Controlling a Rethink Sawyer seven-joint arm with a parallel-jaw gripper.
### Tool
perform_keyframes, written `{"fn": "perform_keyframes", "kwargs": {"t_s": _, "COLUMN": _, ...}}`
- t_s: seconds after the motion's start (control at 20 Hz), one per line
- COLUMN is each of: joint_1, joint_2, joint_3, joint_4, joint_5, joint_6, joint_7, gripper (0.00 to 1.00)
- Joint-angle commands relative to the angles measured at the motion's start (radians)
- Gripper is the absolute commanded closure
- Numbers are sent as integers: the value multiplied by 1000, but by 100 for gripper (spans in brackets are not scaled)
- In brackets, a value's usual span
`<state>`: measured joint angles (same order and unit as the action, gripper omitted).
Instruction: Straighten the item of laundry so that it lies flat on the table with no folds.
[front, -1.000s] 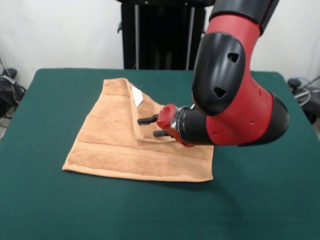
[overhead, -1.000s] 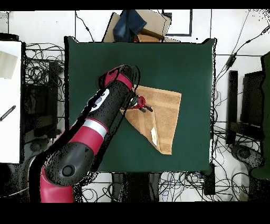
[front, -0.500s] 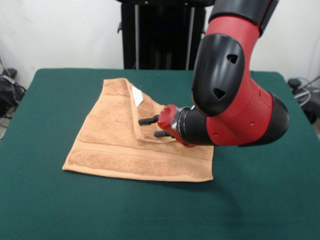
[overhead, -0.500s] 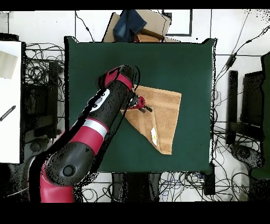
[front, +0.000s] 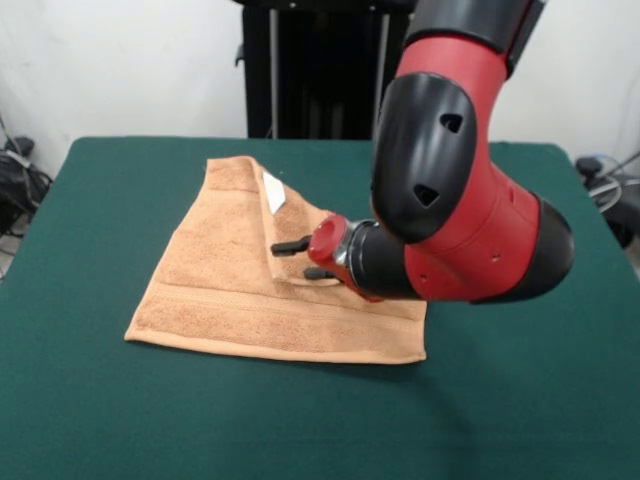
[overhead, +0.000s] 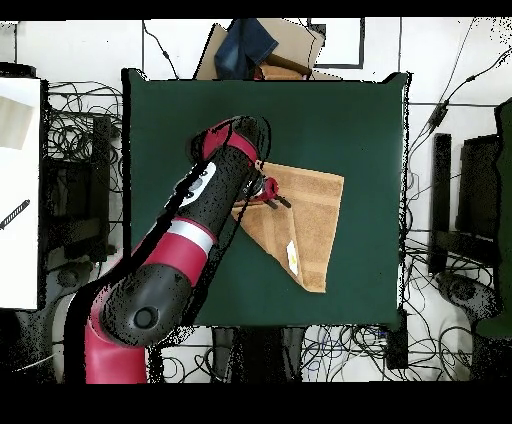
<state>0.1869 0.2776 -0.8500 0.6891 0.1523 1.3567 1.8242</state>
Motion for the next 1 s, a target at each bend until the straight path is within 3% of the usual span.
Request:
{"fn": "perform_keyframes", "kwargs": {"t_s": 0.05, "joint_1": -33, "joint_2": 41, "joint_3": 92, "joint_4": -66, "joint_5": 5, "joint_6": 62, "joint_7": 104, "gripper": 0}}
{"fn": "perform_keyframes", "kwargs": {"t_s": 0.4, "joint_1": -61, "joint_2": 94, "joint_3": 94, "joint_4": -145, "joint_5": 15, "joint_6": 60, "joint_7": 114, "gripper": 0}}
{"fn": "perform_keyframes", "kwargs": {"t_s": 0.8, "joint_1": -23, "joint_2": 45, "joint_3": 125, "joint_4": -27, "joint_5": 2, "joint_6": 19, "joint_7": 143, "gripper": 0}}
{"fn": "perform_keyframes", "kwargs": {"t_s": 1.0, "joint_1": -30, "joint_2": 53, "joint_3": 123, "joint_4": -43, "joint_5": 4, "joint_6": 24, "joint_7": 141, "gripper": 0}}
